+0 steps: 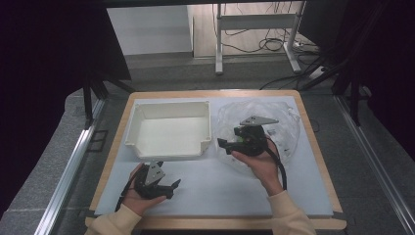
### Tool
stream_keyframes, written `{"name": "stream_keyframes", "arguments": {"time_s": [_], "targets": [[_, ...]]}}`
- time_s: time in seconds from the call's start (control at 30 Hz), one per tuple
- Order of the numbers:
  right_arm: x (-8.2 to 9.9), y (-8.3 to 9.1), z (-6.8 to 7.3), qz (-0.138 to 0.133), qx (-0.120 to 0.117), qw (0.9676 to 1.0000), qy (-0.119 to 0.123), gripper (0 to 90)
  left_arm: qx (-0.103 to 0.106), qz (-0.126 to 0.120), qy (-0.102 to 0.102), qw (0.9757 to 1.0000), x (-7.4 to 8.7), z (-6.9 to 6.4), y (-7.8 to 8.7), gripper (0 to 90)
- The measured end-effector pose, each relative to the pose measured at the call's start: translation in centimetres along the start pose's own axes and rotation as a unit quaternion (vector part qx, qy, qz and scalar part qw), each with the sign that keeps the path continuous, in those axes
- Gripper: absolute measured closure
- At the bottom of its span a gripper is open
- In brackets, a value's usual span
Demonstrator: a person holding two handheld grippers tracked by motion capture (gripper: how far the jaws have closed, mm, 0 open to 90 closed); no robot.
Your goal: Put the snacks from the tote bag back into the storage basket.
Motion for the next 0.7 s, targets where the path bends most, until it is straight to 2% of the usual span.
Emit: {"name": "stream_keyframes", "arguments": {"time_s": [0.07,0.3,0.4,0.7], "targets": [[-0.3,0.1,-0.3,-0.004,0.003,1.0000,0.001,25.1,-0.001,-0.005,0.006,1.0000,0.0,-0.1,0.0,12.9],[-0.5,0.4,-1.6,-0.004,0.013,0.9999,-0.001,25.1,-0.002,-0.002,0.000,1.0000,0.0,0.0,0.1,12.9],[-0.3,0.8,-2.7,0.000,0.025,0.9996,-0.011,25.1,-0.001,-0.003,-0.001,1.0000,0.0,0.1,0.2,12.9],[0.0,1.4,-4.4,0.001,0.046,0.9986,-0.028,25.4,-0.001,-0.006,0.005,1.0000,0.0,0.0,0.2,12.9]]}}
Point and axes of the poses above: each handheld gripper's, and its own axes: y roughly backward along the jaws, x roughly out of its underside, z roughly to its left, the point moved 5 cm from there along -y, roughly forward along the jaws, and after that the axes turned 7 degrees about -z, right-handed, at the moved point
